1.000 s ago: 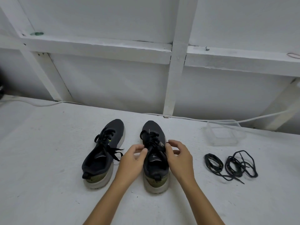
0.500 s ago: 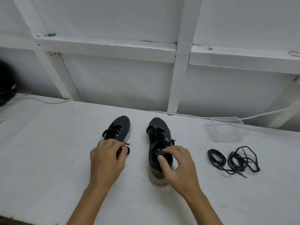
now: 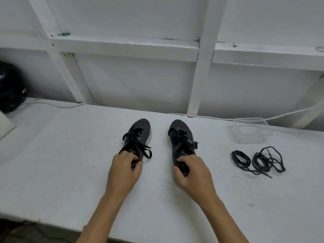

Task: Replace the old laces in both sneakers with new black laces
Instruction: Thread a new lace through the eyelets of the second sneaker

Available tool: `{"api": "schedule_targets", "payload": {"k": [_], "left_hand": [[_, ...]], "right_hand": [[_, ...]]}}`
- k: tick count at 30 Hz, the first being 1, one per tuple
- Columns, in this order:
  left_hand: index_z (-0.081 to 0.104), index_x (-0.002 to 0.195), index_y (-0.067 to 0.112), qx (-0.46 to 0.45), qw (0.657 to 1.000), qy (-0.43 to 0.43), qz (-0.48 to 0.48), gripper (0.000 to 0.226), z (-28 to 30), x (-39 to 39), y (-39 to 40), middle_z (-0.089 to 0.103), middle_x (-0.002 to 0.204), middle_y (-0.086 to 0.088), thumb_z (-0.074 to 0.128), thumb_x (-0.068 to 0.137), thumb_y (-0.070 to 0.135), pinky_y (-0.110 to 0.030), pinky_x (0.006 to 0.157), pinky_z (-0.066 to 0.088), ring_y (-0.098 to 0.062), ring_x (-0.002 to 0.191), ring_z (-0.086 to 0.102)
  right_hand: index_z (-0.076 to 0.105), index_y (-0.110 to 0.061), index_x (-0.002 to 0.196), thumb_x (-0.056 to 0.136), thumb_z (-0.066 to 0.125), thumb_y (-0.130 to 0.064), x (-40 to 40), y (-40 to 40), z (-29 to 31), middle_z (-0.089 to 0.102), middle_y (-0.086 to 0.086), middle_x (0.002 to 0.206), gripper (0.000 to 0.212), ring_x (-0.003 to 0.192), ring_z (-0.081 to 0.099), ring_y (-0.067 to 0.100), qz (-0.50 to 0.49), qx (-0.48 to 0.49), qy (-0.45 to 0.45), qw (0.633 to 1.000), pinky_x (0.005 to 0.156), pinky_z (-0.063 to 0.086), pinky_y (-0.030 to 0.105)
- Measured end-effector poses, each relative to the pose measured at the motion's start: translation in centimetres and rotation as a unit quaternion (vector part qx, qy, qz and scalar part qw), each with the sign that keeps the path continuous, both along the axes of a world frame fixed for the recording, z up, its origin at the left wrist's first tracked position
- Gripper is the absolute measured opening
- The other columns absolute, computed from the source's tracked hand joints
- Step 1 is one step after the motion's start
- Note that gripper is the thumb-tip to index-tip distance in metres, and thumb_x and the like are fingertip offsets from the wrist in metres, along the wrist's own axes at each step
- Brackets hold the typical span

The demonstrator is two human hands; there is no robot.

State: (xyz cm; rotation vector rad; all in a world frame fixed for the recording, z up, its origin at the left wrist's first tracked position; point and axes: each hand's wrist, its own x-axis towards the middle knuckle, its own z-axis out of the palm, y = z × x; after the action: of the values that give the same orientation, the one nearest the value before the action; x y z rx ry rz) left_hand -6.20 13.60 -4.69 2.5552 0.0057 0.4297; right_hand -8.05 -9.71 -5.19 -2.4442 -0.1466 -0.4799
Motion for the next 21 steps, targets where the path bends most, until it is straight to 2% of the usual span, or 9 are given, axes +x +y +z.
{"api": "schedule_targets", "payload": {"k": [3,8,11,14,18,21], "left_hand": [[0.072,0.084,0.008,0.008,0.999,-0.031,-0.028,0.011,-0.4,0.1,-0.3,0.06,0.082,0.0,0.081,0.078,0.007,-0.028,0.065,0.038,-0.02,0.08,0.046],[0.075,0.086,0.008,-0.028,0.997,-0.053,-0.047,0.01,-0.1,0.6,-3.0,0.063,0.082,0.001,0.082,0.079,0.008,-0.021,0.068,0.038,-0.014,0.083,0.046],[0.073,0.084,0.011,-0.032,0.994,-0.056,-0.082,0.01,0.2,1.1,-5.1,0.063,0.081,0.002,0.083,0.079,0.011,-0.021,0.066,0.04,-0.015,0.082,0.049],[0.072,0.083,0.015,-0.031,0.99,-0.062,-0.123,0.013,0.4,1.2,-7.0,0.061,0.079,0.004,0.084,0.077,0.013,-0.013,0.069,0.035,-0.012,0.083,0.047],[0.069,0.097,0.015,-0.039,0.984,-0.049,-0.166,0.019,-0.2,0.7,-8.0,0.061,0.094,0.005,0.079,0.08,0.015,-0.012,0.074,0.038,-0.013,0.09,0.05],[0.065,0.099,0.016,-0.038,0.981,-0.04,-0.184,0.017,-0.7,1.0,-7.8,0.058,0.097,0.007,0.074,0.085,0.014,-0.013,0.078,0.036,-0.007,0.09,0.043]], "right_hand": [[0.071,-0.017,0.103,0.084,0.075,-0.016,-0.3,0.5,0.2,0.062,-0.011,0.095,0.02,0.086,0.058,0.014,0.004,0.014,0.04,0.999,0.071,0.038,0.012],[0.073,-0.015,0.105,0.086,0.076,-0.014,-0.8,1.0,0.3,0.063,-0.011,0.097,0.019,0.086,0.05,0.003,-0.013,0.029,0.041,0.999,0.075,0.035,0.0],[0.072,-0.017,0.106,0.088,0.075,-0.015,-1.1,0.7,0.3,0.063,-0.012,0.098,0.019,0.088,0.053,0.005,-0.022,0.034,0.048,0.998,0.076,0.037,0.003],[0.071,-0.018,0.106,0.087,0.076,-0.017,-1.5,0.4,0.3,0.063,-0.012,0.098,0.02,0.091,0.055,0.009,-0.036,0.032,0.041,0.998,0.075,0.04,0.01],[0.065,-0.024,0.102,0.088,0.072,-0.027,-1.7,-0.4,0.3,0.06,-0.015,0.096,0.016,0.093,0.048,0.005,-0.045,0.038,0.051,0.997,0.072,0.04,0.012],[0.062,-0.024,0.095,0.087,0.066,-0.029,-0.8,-0.8,0.1,0.054,-0.017,0.09,0.01,0.091,0.046,0.004,-0.023,0.028,0.064,0.997,0.071,0.04,0.013]]}}
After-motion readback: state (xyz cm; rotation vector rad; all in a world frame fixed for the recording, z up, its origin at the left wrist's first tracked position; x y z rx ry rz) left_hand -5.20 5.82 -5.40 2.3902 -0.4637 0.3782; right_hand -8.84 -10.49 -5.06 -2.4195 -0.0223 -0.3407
